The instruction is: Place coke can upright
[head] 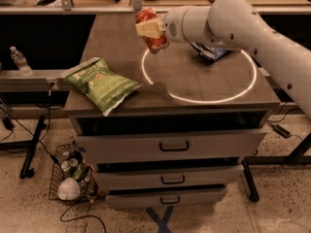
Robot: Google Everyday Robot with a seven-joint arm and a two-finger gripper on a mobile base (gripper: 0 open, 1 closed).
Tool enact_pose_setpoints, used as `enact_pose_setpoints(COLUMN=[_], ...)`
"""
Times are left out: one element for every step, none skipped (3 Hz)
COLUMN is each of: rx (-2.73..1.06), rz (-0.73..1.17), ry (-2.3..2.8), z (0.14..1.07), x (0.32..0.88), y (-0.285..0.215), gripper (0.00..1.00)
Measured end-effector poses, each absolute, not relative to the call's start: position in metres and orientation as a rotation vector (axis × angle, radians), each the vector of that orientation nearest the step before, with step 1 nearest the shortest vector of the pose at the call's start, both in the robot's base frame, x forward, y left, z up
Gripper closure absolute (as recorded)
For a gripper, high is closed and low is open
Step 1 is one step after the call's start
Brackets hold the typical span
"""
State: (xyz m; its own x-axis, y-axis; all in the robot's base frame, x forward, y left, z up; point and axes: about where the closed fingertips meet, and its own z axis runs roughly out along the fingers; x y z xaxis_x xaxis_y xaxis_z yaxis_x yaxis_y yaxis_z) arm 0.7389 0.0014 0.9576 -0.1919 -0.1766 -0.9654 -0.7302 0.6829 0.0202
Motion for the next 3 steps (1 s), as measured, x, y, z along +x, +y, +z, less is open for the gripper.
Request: enact_pose_setpoints(rx=[-0.705, -0.720, -0.720], rz=[0.625, 0.607, 0.624], ry=[1.662, 1.659, 1.629], z=[0.9669, 0.9711, 0.9712], x=[0.7259, 0.7243, 0.7256], y=[-0.0179, -0.0167, -0.0157], gripper=[1.00, 1.00, 1.00])
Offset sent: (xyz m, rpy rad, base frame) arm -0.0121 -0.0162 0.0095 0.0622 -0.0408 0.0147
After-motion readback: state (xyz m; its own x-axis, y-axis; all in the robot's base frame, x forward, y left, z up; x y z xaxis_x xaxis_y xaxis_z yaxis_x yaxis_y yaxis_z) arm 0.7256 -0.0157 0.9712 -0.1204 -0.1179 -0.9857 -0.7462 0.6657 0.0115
